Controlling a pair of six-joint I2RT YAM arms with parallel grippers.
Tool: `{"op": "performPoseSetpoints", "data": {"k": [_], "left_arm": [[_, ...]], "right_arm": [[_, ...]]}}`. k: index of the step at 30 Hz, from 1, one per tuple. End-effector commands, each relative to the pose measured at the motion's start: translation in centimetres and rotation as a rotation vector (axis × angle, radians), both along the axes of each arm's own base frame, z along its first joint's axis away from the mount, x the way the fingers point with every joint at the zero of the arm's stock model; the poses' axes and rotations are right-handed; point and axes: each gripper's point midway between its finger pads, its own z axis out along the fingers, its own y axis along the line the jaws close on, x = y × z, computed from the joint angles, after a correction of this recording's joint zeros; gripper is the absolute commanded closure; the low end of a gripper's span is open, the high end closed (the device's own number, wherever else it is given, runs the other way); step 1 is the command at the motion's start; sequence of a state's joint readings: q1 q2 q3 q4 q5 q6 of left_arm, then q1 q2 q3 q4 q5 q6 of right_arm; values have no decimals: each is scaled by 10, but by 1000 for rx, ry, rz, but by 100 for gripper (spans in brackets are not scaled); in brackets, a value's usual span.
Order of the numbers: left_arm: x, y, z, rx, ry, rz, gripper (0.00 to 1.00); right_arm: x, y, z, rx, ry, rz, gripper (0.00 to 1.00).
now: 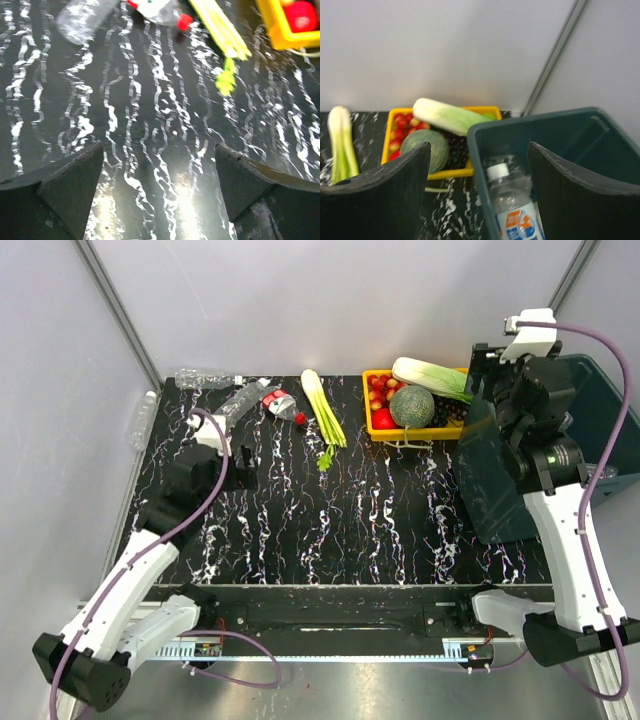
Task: Put the plastic bottles in the bin
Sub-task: Place the plastic bottle in the trash bin, then pick up the plastic bottle at the center of the board.
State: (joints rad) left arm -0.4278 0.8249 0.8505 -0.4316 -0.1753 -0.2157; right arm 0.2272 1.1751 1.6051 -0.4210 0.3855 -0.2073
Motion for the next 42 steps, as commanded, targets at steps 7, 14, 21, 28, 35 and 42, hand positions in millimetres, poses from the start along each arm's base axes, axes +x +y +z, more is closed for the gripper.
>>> {"op": "performPoseSetpoints", "data": {"k": [7,14,21,28,35,42], "left_arm": [[86,59,21,14,54,197,10],[160,87,14,26,74,261,12],[232,113,-12,310,150,120,7],[281,112,-54,216,226,-19,6],[313,104,-107,131,304,-49,5],[320,105,-148,116,369,-35,5]], "right_arm": [[-32,65,-25,189,-12,369,19],[-46,96,-45,327,16,513,20],[-66,121,-49,422,6,660,20],[-67,126,-55,418,27,682,18],[-71,136,-44,486,-15,741,18],[-77,129,-46,477,-45,717,16]]}}
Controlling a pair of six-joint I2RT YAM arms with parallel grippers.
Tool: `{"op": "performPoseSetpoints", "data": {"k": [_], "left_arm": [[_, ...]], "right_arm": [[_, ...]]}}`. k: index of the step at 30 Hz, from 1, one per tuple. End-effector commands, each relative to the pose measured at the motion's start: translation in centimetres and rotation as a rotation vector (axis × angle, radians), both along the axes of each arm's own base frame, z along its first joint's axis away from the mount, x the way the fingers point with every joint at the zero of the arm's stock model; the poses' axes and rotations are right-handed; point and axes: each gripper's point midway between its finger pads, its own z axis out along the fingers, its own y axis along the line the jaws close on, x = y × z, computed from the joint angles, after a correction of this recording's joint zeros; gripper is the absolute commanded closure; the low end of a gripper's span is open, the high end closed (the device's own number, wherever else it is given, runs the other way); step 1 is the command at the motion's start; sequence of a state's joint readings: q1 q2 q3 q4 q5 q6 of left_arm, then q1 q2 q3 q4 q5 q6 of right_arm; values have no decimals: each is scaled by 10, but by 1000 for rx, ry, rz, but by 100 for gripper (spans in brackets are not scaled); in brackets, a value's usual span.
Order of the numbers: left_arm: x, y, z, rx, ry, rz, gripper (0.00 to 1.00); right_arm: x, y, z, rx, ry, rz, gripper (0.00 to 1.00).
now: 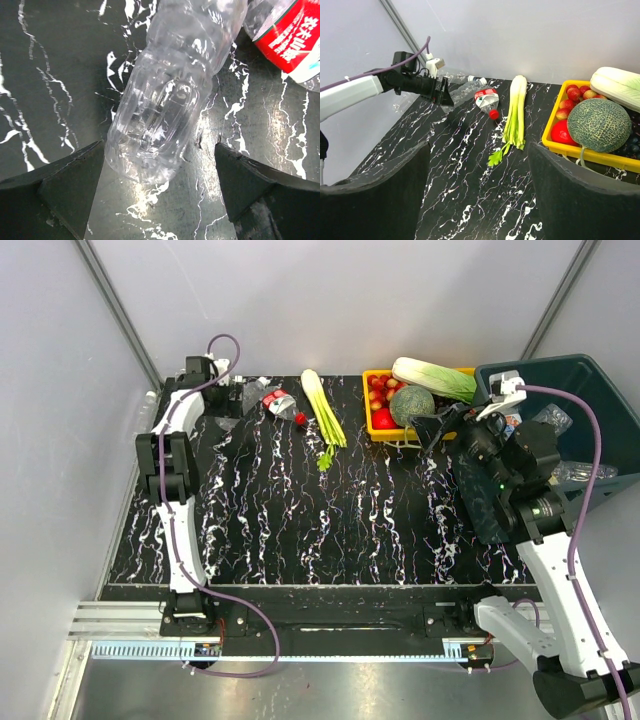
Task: Put the plastic bottles in the bin
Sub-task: Pick up the plastic bottle at the center of the board.
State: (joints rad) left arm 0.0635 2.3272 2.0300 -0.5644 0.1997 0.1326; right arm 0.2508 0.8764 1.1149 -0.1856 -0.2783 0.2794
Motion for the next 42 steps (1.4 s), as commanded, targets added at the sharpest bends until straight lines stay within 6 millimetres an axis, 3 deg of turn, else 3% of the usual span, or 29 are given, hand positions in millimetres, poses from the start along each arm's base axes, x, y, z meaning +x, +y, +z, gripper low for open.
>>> {"op": "performPoseSetpoints", "data": {"k": [1,6,11,14,17,21,24,30,34,42], "left_arm": [[15,-5,7,-27,-36,1,6],[16,-9,1,-43,-31,2,7],[13,1,-17,-6,4,61,14],[10,-2,-21,-18,12,55,24],[1,-8,-22,-26,31,59,41],[-13,-17,2,-70,15,76,52],[-31,-20,17,-94,9,108,58],[-63,-31,58,-173,-9,156,62],[-96,-46,94,-230,-23,133,63],[-187,-84,150,-363,-123,-12,64]], "right_arm": [[-9,0,24,31,-92,5,16],[-10,2,26,39,-103,20,16],[-12,0,24,40,-114,10,14],[-13,1,25,36,-122,10,14],[-12,2,21,41,-111,6,13],[-10,13,17,57,-78,54,13],[-10,10,12,39,-40,38,12],[-4,10,-18,-31,80,34,11],[-14,13,-23,-31,113,66,11],[-21,26,-25,49,168,130,11]]}}
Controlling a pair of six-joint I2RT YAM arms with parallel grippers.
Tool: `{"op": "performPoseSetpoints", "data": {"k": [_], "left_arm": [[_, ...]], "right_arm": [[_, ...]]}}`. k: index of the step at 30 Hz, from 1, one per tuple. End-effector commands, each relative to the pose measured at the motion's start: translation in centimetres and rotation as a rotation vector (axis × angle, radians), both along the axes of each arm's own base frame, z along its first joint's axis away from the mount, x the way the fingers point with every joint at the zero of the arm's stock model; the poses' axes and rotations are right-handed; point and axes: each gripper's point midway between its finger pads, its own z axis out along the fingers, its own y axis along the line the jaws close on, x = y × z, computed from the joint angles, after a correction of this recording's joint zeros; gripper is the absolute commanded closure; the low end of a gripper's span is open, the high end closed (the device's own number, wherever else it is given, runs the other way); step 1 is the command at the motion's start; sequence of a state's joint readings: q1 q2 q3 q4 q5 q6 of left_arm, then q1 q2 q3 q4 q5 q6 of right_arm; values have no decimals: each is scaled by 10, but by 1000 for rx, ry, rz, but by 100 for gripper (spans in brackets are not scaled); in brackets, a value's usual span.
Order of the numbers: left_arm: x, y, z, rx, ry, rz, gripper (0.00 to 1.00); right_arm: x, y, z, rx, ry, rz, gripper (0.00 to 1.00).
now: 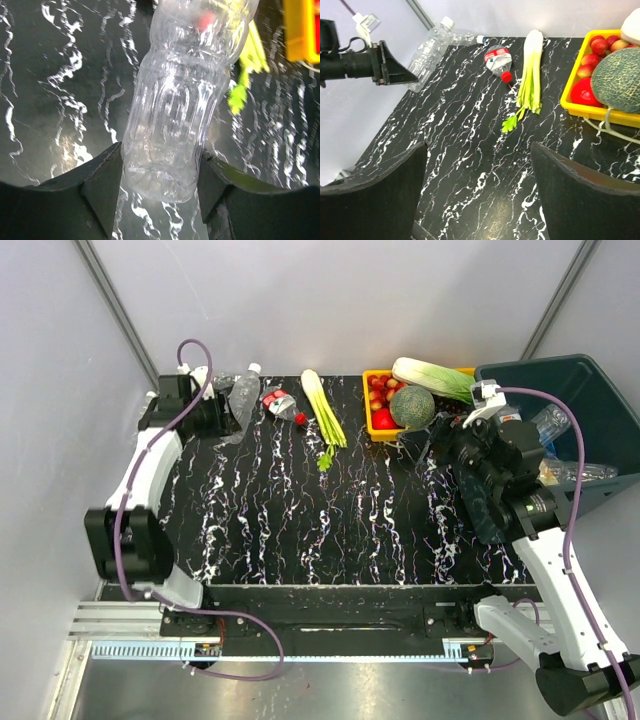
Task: Put the plastic bottles in the bin
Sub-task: Pick up the plastic bottle at the center of the board.
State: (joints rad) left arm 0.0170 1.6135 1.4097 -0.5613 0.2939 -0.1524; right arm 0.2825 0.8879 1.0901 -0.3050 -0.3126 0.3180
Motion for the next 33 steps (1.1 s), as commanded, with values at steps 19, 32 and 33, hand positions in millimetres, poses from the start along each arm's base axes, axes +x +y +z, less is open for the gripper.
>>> {"op": "performPoseSetpoints", "data": {"k": [19,32,33], "left_arm": [[-191,-126,75,-406,-431,-536,65],[-207,-136,84,-399,-454,-602,65],[-208,-135,83,-397,-458,-600,65]], "right_arm": [[2,107,17,315,30,253,13],[16,189,16,362,49,312,11],[17,193,17,357,52,309,11]]}}
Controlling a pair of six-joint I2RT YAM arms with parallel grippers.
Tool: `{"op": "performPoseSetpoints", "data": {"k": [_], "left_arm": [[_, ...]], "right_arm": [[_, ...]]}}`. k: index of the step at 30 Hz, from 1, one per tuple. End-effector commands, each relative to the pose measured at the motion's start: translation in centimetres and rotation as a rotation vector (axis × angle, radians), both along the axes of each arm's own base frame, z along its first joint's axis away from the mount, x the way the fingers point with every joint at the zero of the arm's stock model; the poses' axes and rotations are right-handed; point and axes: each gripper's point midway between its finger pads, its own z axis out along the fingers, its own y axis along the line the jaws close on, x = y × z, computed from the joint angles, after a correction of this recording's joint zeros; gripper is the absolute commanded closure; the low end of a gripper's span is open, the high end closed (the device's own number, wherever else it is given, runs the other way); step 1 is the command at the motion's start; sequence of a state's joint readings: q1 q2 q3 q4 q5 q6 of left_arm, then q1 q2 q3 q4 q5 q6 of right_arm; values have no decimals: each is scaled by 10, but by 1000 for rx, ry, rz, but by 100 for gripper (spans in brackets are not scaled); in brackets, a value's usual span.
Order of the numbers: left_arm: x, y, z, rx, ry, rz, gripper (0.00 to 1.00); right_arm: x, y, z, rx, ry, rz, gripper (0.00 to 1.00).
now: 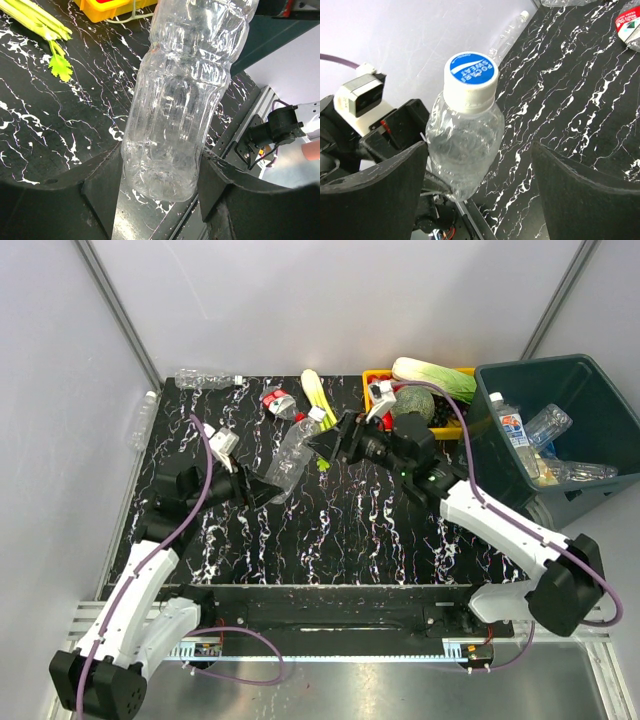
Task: Put the plastic bottles in the bin
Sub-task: Pick up the plastic bottle at the center of the board, then place the plastic bottle in the trash bin.
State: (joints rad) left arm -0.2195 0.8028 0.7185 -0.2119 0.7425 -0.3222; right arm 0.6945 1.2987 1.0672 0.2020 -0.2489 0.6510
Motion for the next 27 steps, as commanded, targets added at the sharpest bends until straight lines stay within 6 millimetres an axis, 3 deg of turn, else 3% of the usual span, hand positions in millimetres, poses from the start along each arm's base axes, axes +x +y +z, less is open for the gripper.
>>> {"op": "performPoseSetpoints", "data": {"k": [1,11,15,19,23,27], "left_arm": [[-5,-3,28,-28,-132,-32,65],[-9,-6,31,-42,-137,-57,66],[-15,-9,35,-57,-149,-79,66],[-13,-8,32,-53,-138,-67,64],[-10,-8,30,-47,-125,-55,47],[-11,-9,30,-53,-117,-64,30]], "right_arm": [[8,17,47,86,-84,-37,11],[18,36,25,27,18,-56,13],[19,42,21,39,16,-41,21],[17,50,23,80,15,-5,37],[21,46,24,100,3,-41,50],[44,27,52,174,-108,-199,61]]}}
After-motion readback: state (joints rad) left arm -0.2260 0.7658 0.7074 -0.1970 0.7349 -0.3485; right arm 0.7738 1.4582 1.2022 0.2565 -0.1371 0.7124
